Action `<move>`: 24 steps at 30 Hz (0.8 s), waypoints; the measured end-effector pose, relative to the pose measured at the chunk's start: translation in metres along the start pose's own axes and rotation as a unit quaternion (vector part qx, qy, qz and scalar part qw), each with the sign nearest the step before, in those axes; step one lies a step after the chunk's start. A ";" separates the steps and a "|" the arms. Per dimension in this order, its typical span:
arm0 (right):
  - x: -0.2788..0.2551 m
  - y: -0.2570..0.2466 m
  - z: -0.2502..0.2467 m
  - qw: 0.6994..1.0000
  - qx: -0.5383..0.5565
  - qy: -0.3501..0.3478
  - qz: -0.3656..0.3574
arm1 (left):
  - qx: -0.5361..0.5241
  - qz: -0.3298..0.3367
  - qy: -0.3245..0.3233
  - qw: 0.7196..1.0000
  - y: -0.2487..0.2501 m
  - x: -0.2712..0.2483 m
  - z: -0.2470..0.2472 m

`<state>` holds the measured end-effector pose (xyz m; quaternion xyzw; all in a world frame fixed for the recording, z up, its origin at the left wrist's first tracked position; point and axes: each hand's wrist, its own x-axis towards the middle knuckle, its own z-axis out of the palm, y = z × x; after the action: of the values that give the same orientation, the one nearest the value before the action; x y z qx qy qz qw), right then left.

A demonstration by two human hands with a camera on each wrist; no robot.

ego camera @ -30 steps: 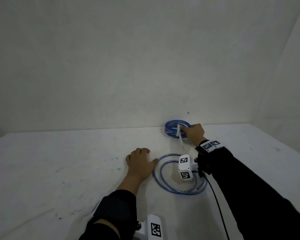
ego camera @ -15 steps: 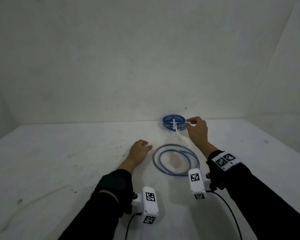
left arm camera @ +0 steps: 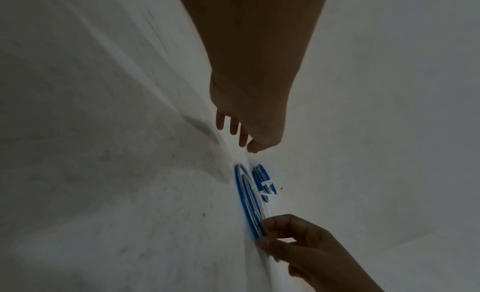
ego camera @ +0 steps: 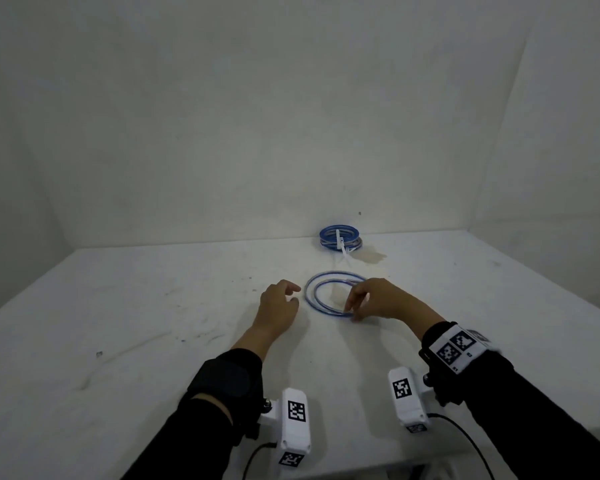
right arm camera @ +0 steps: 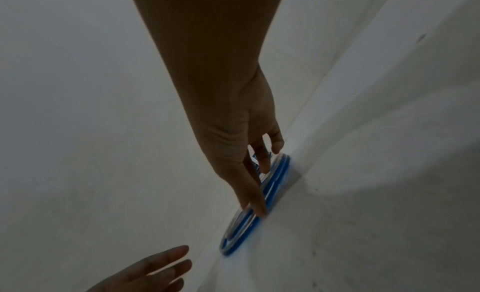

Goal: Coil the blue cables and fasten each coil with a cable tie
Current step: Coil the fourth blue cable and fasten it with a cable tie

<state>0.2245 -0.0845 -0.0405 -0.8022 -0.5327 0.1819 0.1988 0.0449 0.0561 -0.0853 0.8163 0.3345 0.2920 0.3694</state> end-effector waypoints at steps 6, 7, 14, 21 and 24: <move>-0.022 -0.034 -0.012 0.975 0.133 0.163 -0.070 | -0.070 0.026 -0.004 0.997 0.028 -0.032 -0.006; -0.026 -0.043 -0.016 0.969 0.167 0.169 -0.073 | -0.083 0.032 -0.022 0.996 0.035 -0.037 -0.008; -0.047 -0.094 -0.036 0.881 0.443 0.132 -0.100 | -0.116 0.101 -0.135 0.979 0.079 -0.066 -0.026; -0.051 -0.101 -0.057 0.814 0.548 0.171 -0.090 | -0.126 0.113 -0.085 0.982 0.085 -0.066 -0.060; -0.050 -0.099 -0.056 0.810 0.549 0.193 -0.070 | -0.175 0.123 -0.064 0.975 0.092 -0.065 -0.076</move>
<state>0.1571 -0.1026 0.0627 -0.5386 -0.3492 0.2714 0.7172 -0.0194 -0.0084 0.0154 0.7911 0.1504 0.3361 0.4884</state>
